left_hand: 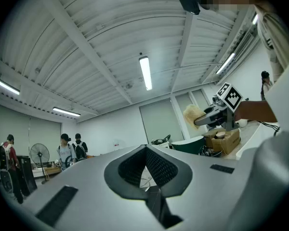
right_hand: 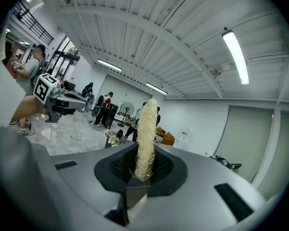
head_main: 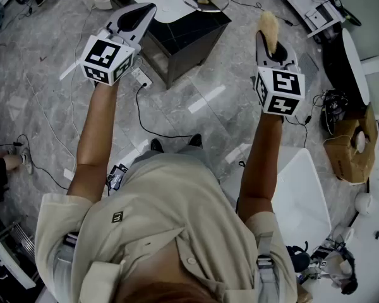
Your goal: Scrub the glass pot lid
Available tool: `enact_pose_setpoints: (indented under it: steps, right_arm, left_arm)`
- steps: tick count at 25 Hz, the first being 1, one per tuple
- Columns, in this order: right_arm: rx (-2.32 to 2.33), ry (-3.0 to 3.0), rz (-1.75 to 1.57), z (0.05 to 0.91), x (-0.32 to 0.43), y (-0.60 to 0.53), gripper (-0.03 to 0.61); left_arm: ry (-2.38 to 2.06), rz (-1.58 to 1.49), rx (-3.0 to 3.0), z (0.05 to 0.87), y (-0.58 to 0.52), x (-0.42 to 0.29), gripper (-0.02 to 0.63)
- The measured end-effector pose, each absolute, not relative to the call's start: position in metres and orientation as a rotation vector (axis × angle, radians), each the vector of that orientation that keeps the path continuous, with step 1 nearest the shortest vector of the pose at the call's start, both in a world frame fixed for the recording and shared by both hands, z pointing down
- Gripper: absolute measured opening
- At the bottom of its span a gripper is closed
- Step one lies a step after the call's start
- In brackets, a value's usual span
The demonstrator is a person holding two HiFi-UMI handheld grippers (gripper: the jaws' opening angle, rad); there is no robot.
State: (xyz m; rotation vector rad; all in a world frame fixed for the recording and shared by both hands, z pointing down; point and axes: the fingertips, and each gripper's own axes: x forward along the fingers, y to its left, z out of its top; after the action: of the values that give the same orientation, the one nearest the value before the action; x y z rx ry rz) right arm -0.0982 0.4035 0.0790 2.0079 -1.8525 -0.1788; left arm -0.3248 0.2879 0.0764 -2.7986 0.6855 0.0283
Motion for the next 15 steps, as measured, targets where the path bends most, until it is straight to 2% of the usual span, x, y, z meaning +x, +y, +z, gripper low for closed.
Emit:
enact_pose_setpoints:
  steps: [15]
  right_arm:
    - [1.987, -1.928, -0.143, 0.094, -0.038, 0.386, 0.051]
  left_arm:
    - [0.739, -0.035, -2.784, 0.087, 0.281, -0.267, 0.012]
